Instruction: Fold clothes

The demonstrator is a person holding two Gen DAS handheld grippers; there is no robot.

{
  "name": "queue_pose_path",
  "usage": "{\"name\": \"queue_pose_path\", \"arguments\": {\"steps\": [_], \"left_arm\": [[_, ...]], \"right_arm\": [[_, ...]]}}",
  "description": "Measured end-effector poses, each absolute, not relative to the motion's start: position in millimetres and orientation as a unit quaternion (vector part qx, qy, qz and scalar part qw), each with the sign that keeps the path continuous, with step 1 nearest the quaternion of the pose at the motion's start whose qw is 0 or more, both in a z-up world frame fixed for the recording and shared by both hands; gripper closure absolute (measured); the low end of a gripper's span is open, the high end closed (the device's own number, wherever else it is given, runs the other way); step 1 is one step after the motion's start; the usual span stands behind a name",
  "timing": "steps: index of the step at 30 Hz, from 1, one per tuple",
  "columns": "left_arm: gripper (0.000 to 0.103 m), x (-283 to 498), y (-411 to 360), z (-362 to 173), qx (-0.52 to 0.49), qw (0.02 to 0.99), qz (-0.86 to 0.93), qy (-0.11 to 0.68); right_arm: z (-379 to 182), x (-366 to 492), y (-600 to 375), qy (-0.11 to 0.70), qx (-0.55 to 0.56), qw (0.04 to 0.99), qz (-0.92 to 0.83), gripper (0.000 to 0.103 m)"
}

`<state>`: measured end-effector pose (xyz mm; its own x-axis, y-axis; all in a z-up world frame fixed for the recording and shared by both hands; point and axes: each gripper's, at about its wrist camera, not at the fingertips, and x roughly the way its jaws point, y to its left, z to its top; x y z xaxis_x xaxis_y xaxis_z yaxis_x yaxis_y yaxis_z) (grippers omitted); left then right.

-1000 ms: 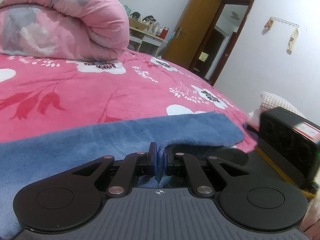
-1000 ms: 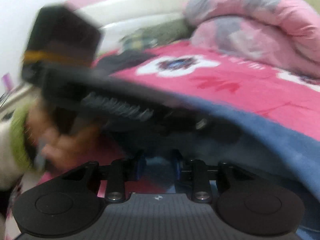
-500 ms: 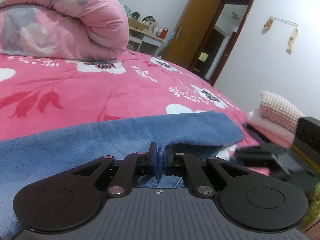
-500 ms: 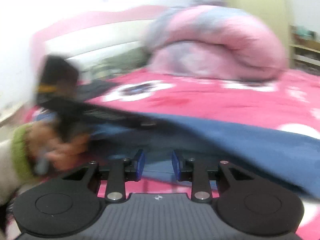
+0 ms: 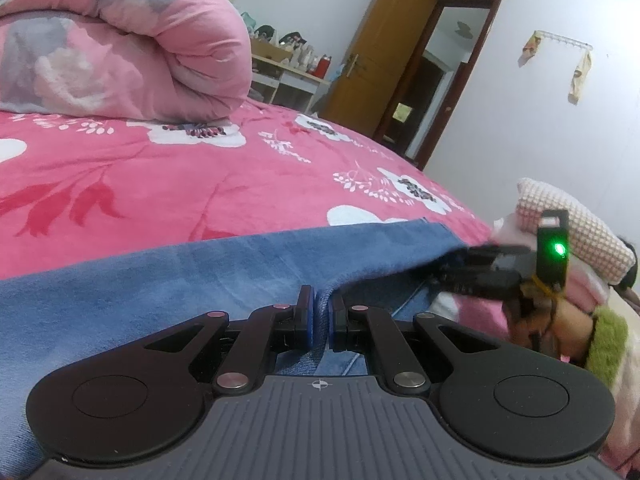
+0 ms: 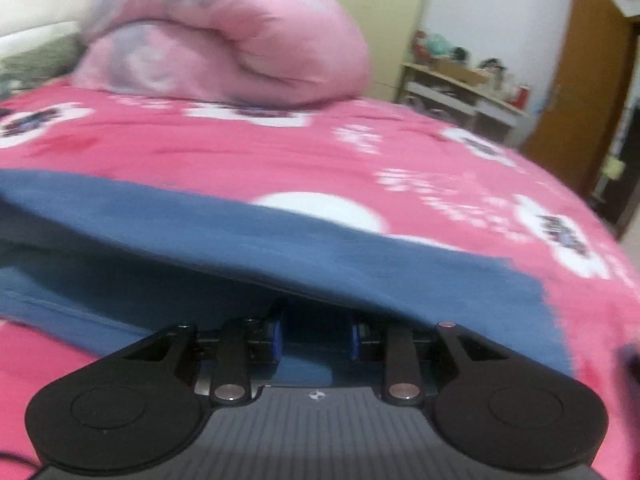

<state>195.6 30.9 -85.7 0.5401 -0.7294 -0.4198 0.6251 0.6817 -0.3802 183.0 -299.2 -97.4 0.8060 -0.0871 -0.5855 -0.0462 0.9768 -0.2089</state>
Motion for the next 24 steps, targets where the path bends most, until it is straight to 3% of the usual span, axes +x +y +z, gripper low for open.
{"name": "queue_pose_path", "arguments": {"steps": [14,24], "left_arm": [[0.098,195.1,24.2,-92.9,-0.076,0.866,-0.393,0.299],[0.097,193.2,12.4,-103.7,-0.037,0.864,-0.389,0.317]], "right_arm": [[-85.0,180.1,-374.6,0.377,-0.044,0.925,-0.016,0.072],[-95.8,152.1,-476.3,0.322,0.296,0.898,-0.055,0.070]]}}
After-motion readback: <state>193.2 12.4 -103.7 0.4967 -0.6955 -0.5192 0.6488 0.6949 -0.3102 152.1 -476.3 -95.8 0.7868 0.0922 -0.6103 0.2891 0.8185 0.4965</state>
